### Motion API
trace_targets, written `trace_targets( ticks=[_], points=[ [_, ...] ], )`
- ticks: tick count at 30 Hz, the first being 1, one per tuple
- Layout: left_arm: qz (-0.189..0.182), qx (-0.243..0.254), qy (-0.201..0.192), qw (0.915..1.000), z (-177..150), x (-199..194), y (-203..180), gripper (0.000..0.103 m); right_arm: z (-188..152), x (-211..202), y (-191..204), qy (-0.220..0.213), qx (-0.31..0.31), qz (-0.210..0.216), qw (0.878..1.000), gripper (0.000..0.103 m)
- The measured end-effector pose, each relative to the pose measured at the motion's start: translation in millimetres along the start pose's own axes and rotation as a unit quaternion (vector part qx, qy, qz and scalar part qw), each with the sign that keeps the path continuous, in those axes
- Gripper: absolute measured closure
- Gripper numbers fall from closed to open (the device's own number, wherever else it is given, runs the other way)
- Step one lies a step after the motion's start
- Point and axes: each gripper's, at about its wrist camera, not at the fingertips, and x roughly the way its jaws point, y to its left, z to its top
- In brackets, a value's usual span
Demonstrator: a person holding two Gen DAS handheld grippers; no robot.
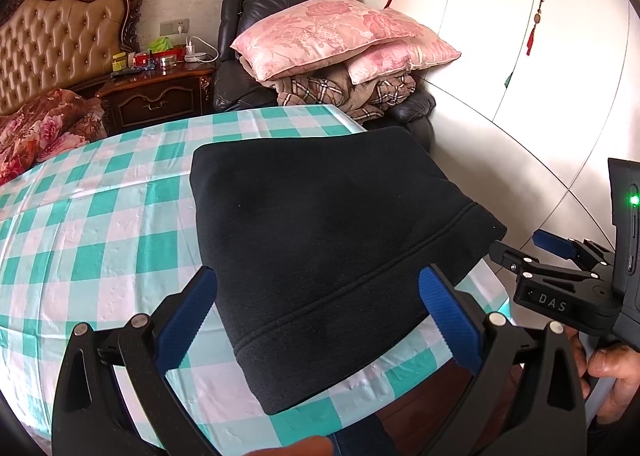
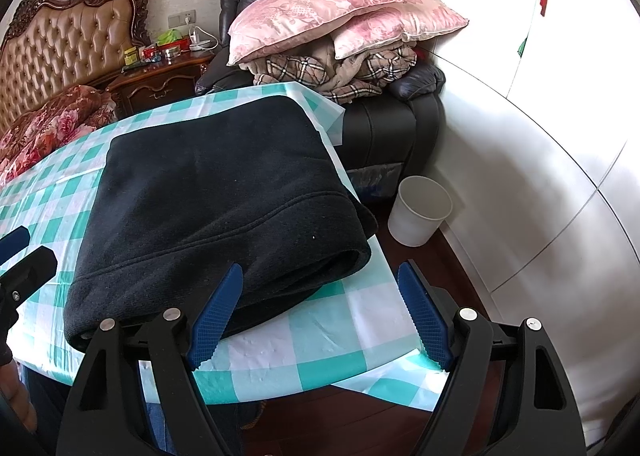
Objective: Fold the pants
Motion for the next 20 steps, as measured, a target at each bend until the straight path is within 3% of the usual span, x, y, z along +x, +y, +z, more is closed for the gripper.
trace_targets(
  ticks=[10, 14, 16, 20],
  points=[
    [-0.001, 0.013, -0.008, 0.9999, 0, 1, -6, 0.002, -1, 0, -4, 0.001, 0.002, -0.001, 1.000, 0.026],
    [-0.038, 0.016, 0.011, 0.9991, 4, 6, -11, 0.002, -2, 0, -4, 0.003, 0.005, -0.004, 1.000, 0.026],
    [-0.049, 0.013, 0.019, 0.9986, 3, 3, -6, 0.002, -4, -4, -4, -0.004, 0.007, -0.006, 1.000, 0.025],
    [-0.021, -0.010, 0.003, 0.9997, -12, -24, 33, 0.002, -13, -7, -14, -0.022, 0.042, -0.015, 0.999, 0.017]
  ],
)
